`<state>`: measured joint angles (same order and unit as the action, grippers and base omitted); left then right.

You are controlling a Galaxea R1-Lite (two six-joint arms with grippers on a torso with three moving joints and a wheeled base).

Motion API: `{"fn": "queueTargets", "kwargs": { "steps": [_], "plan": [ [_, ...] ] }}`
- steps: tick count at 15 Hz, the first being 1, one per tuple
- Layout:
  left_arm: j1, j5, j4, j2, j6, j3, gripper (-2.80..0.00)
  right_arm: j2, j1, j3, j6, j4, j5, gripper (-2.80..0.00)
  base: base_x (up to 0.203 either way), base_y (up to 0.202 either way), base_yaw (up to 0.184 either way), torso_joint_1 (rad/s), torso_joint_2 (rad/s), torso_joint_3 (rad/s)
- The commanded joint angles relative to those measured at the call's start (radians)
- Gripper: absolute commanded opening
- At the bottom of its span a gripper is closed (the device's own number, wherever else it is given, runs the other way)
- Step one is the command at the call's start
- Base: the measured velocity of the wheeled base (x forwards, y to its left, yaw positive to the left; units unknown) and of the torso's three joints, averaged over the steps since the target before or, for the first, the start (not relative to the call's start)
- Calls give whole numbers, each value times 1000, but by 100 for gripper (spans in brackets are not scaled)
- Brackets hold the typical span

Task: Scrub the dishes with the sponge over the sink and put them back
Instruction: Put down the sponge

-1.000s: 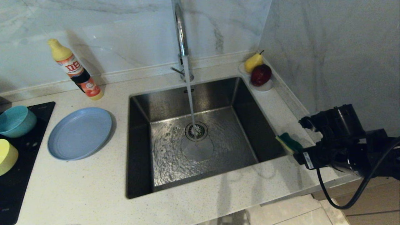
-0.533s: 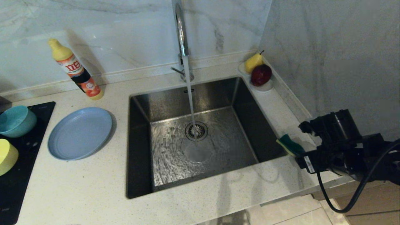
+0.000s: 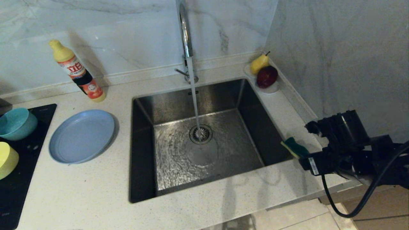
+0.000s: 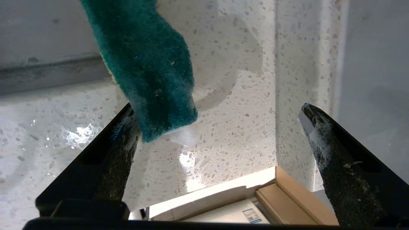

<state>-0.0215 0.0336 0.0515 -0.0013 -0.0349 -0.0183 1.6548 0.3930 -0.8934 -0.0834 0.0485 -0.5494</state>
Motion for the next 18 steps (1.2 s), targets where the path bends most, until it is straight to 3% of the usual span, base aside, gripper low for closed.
{"fn": "queueTargets", "kwargs": {
  "steps": [1, 4, 7, 10, 15, 18],
  "plan": [
    [0, 1, 1, 1, 0, 0, -280, -18, 2, 10, -27, -4, -1, 0, 0, 0, 0, 0, 0, 0],
    [0, 0, 1, 1, 0, 0, -280, -25, -4, 11, -49, -9, -3, 0, 0, 0, 0, 0, 0, 0],
    [0, 0, 0, 1, 0, 0, -280, -6, -6, 5, -122, -26, 33, 0, 0, 0, 0, 0, 0, 0],
    [0, 2, 1, 1, 0, 0, -280, -14, -6, 8, -188, -29, 133, 0, 0, 0, 0, 0, 0, 0],
    [0, 0, 1, 1, 0, 0, -280, -20, -25, 21, -196, -11, 182, 0, 0, 0, 0, 0, 0, 0],
    [0, 0, 1, 1, 0, 0, -280, -15, -79, 5, -137, -11, 174, 0, 0, 0, 0, 0, 0, 0]
  ]
}}
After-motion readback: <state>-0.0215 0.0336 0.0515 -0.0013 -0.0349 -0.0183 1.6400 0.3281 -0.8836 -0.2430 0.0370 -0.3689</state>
